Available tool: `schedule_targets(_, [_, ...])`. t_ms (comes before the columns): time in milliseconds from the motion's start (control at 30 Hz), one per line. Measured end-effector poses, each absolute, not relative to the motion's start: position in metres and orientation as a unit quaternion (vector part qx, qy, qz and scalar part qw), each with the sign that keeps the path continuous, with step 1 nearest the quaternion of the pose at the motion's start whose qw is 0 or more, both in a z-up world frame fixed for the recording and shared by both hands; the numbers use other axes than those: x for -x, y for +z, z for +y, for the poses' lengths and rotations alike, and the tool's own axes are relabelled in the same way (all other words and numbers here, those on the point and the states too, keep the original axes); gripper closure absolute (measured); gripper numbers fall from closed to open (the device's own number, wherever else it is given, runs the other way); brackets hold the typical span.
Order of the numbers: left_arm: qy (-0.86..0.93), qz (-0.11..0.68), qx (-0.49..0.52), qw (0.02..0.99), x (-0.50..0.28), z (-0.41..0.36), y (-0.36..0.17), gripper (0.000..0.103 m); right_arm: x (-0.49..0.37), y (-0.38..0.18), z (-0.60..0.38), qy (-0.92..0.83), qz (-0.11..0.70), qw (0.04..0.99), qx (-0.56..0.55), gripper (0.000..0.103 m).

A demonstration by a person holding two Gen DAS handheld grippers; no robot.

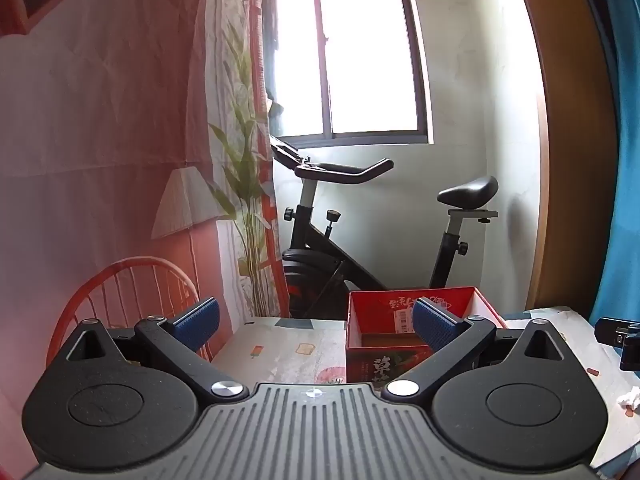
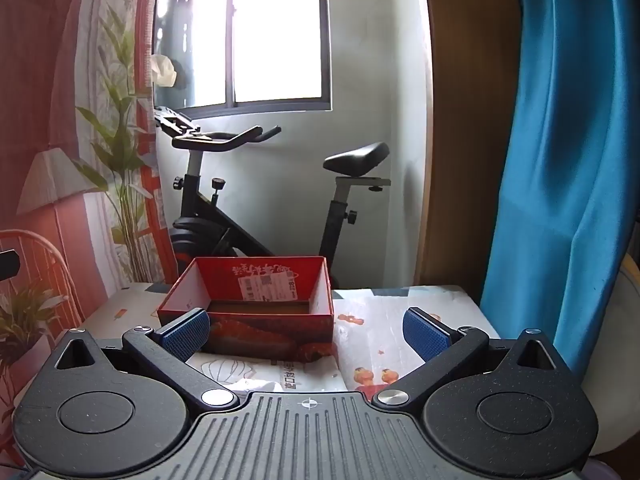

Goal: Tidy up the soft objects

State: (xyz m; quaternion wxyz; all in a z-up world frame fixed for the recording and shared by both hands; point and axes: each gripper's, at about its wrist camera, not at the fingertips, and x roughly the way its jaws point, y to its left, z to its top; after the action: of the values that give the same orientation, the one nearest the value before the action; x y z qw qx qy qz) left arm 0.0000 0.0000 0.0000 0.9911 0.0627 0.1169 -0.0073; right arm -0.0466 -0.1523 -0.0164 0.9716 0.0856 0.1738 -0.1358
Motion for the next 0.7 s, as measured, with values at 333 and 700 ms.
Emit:
schedule_targets(333, [-0.019, 0.123, -0.054, 0.991, -0.001, 0.005, 0.003, 0.0, 0.047, -0.017, -0.153, -0.136, 0.172, 0.972, -0.082, 0.0])
schedule_targets(700, [-0.018, 0.133, -0.049, 0.99, -0.007, 0.01, 0.003, 0.0, 0.046, -0.017, -0.152, -0.137, 0.171, 0.972, -0.079, 0.0])
